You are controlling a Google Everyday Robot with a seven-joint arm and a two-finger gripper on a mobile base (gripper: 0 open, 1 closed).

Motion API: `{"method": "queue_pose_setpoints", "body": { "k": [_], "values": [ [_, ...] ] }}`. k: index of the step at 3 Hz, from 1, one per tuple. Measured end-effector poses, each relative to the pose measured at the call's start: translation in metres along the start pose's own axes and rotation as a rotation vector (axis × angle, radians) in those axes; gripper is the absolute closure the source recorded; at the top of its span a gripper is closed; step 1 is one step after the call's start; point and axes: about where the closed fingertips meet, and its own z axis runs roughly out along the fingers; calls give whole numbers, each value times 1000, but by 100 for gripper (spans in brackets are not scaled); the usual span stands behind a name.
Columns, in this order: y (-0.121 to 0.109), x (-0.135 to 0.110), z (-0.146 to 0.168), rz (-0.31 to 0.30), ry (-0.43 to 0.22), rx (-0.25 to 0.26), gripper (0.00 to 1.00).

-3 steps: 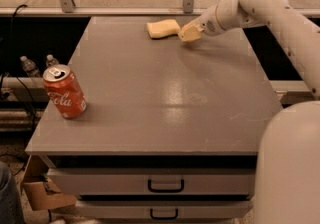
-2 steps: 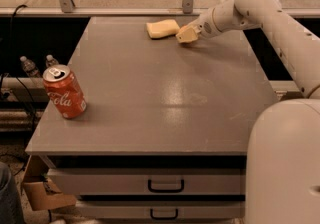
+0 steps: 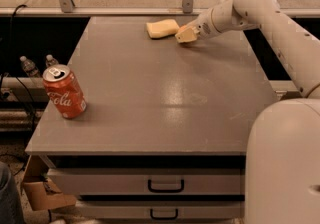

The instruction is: Move orange near sponge

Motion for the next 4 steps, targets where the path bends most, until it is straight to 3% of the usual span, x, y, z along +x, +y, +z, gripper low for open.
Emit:
{"method": "queue_pose_setpoints", "body": {
  "k": [2, 3, 4],
  "values": [
    [4, 1, 7, 1, 3, -10, 13],
    [5, 2, 11, 1, 5, -16, 0],
    [6, 2, 11, 1, 3, -16, 0]
  ]
}}
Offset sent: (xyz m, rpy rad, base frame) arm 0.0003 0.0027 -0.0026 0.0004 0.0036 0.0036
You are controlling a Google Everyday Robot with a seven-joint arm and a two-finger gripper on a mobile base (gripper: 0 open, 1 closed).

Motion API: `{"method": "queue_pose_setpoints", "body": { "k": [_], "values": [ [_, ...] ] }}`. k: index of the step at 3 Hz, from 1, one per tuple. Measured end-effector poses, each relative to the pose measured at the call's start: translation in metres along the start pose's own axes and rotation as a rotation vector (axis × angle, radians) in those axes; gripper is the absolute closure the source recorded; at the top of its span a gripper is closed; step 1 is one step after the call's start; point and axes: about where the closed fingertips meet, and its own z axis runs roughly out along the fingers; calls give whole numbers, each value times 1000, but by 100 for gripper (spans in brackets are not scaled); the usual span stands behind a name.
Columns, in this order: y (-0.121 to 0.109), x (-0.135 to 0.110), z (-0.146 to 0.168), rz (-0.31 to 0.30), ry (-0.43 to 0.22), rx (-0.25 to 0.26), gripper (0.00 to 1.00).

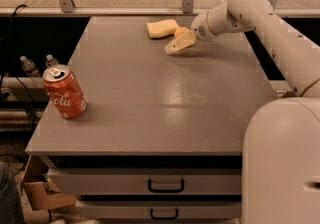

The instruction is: Move orange near sponge

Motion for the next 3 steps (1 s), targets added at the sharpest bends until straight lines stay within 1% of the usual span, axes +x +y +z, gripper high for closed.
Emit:
{"method": "queue_pose_setpoints", "body": {
  "k": [1, 2, 3],
  "values": [
    [-2, -4, -28, -20, -20, 28, 0],
    [-2, 2, -71, -19, -32, 81, 0],
    [3, 24, -106, 9, -12, 127, 0]
  ]
}}
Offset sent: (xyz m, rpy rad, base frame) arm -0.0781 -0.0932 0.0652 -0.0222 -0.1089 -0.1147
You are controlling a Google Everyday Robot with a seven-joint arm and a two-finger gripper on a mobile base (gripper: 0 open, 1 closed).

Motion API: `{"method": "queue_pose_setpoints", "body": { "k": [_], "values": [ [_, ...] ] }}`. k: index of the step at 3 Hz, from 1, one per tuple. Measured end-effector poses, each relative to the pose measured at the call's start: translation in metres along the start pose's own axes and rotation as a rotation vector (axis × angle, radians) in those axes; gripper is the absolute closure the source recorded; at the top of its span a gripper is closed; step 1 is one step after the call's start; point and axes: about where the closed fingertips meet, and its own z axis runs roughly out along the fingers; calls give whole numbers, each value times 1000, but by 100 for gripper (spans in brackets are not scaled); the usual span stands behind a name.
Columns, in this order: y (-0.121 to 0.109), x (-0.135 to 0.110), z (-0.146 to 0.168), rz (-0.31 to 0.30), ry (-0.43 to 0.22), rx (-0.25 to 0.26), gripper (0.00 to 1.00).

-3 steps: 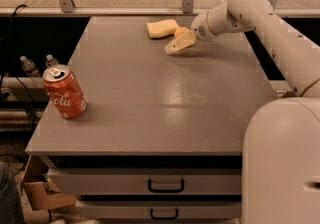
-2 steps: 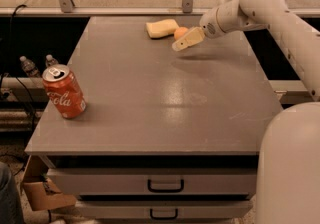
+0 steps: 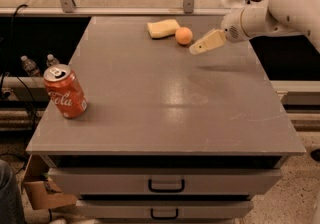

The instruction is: Move orange near sponge

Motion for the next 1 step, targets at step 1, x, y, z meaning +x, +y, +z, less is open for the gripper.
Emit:
{"method": "queue_pose_setpoints", "body": {
  "k": [1],
  "values": [
    [0, 0, 0, 0, 0, 0, 0]
  ]
}}
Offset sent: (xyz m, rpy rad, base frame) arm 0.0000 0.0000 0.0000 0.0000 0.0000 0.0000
